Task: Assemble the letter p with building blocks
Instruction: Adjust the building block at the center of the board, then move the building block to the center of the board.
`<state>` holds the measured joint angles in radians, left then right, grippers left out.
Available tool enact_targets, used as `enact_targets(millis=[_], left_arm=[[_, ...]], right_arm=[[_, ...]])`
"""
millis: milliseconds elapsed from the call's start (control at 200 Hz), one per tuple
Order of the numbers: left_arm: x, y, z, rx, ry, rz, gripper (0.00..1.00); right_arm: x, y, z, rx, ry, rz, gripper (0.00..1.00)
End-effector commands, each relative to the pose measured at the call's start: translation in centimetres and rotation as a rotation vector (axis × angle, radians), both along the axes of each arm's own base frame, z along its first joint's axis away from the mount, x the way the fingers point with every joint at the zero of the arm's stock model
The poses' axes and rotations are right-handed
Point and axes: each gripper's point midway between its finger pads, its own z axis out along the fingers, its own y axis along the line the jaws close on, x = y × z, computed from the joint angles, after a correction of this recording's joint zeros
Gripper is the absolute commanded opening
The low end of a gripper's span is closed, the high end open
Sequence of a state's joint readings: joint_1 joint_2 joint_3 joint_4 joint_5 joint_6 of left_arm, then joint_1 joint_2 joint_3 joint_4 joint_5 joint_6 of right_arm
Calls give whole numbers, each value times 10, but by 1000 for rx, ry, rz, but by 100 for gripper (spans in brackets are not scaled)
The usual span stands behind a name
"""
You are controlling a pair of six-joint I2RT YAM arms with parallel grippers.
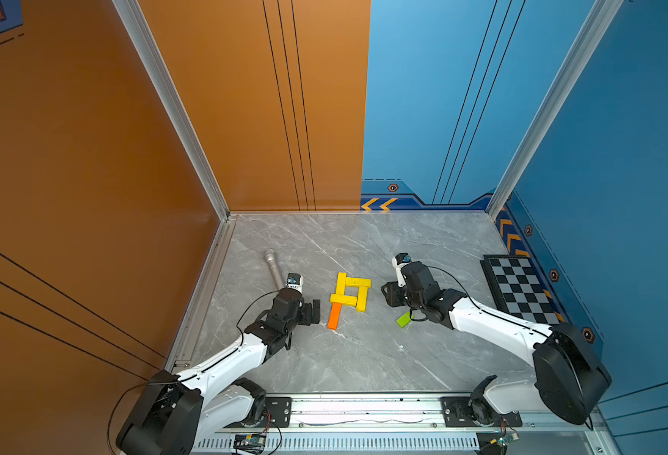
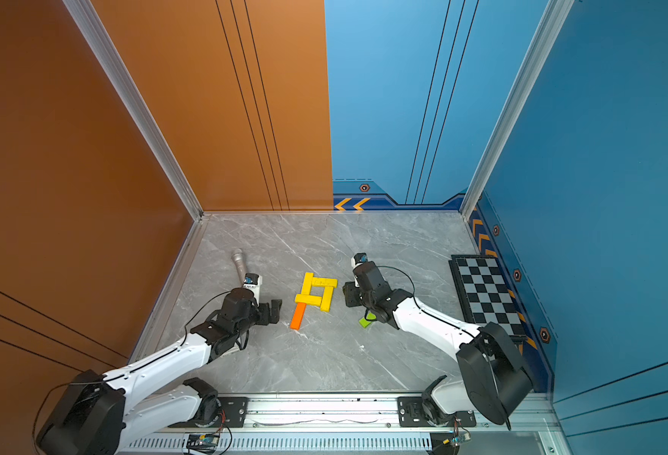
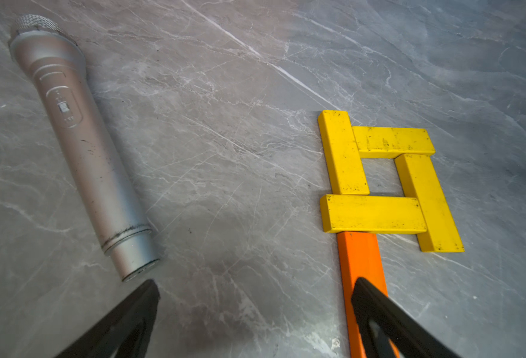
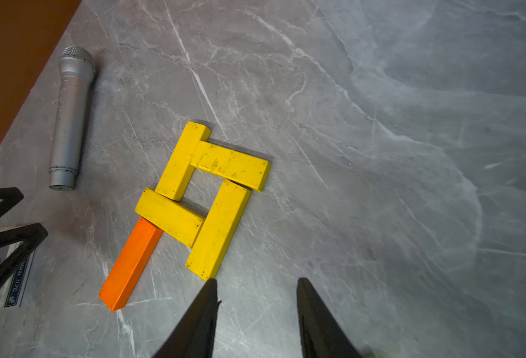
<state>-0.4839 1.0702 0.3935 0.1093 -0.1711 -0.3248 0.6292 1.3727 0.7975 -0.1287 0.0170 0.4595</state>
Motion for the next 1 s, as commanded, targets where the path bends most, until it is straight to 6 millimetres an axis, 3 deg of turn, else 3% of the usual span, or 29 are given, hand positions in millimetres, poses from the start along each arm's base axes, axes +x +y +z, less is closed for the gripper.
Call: enact_targets(millis=[0, 165, 355, 551, 996], left_arm=[[-5, -1, 2, 13, -22, -20, 99], [-7, -4, 6, 11, -30, -31, 99], [-10, -7, 9, 5, -39, -43, 99], [-12, -9, 10, 9, -46, -49, 99], [-13, -11, 9, 18, -46, -57, 99]], right_arm=[[-32, -44, -31, -143, 154, -115, 44], [-55, -58, -53, -151, 224, -148, 41], [-61, -54, -66, -138, 260, -143, 43], [-58, -55, -78, -137, 284, -175, 50], [-45, -49, -97, -135, 333, -199, 51]])
